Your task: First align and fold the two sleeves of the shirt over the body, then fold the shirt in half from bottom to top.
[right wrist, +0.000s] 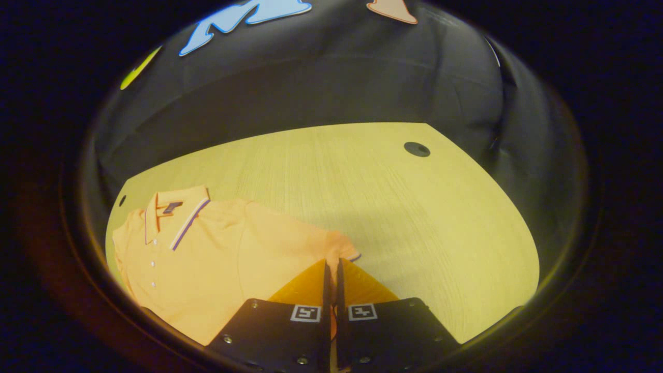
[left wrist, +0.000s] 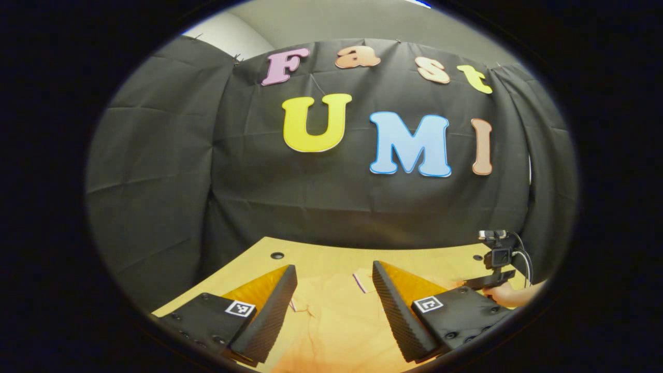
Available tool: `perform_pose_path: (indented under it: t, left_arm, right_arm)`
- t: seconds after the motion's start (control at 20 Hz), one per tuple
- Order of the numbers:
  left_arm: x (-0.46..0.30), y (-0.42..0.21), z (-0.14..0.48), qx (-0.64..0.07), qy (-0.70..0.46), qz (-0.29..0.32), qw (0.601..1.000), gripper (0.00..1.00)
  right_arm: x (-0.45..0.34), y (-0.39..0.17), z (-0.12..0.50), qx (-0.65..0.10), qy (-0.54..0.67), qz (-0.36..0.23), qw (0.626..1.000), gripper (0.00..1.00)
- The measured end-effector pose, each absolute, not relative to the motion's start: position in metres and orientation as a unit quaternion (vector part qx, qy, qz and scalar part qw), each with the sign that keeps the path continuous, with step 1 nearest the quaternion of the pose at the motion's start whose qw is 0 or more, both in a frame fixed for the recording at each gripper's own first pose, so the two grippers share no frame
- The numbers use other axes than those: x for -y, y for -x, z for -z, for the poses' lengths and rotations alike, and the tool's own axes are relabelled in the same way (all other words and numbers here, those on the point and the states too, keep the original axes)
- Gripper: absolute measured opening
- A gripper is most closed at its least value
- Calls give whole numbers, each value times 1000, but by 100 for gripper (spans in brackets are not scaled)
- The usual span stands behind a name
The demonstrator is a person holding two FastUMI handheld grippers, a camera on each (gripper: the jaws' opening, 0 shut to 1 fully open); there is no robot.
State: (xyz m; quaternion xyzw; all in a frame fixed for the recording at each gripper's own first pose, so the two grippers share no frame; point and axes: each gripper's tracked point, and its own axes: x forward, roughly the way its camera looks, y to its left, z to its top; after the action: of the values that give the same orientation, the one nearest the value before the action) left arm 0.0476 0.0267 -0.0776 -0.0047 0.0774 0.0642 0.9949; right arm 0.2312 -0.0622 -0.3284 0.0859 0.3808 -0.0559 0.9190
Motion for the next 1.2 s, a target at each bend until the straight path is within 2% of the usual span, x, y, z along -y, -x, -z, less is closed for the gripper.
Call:
perform_pose_path:
  t: [0.55, 0.65, 0.75, 0.8, 0.9, 1.1, 1.2]
  left_arm:
    - [-39, -45, 79, -73, 25, -77, 994, 99]
    - [-46, -47, 79, -69, 25, -83, 994, 99]
    - [-55, -48, 79, -65, 23, -90, 994, 95]
    - [-60, -48, 77, -63, 20, -94, 993, 99]
    - [-75, -52, 75, -56, 10, -107, 993, 99]
    - [-93, -67, 68, -36, -11, -105, 994, 92]
    - [-100, -74, 67, -31, -17, -101, 994, 99]
  right_arm:
    - [7, -230, 247, -307, -46, -29, 950, 5]
    - [-8, -229, 242, -305, -40, -43, 950, 5]
    - [-23, -225, 241, -307, -35, -57, 949, 5]
    - [-30, -224, 241, -308, -32, -62, 949, 5]
    - [-42, -220, 245, -313, -25, -72, 947, 5]
    - [-65, -215, 252, -323, -15, -85, 943, 5]
    - [-74, -214, 258, -331, -11, -86, 940, 5]
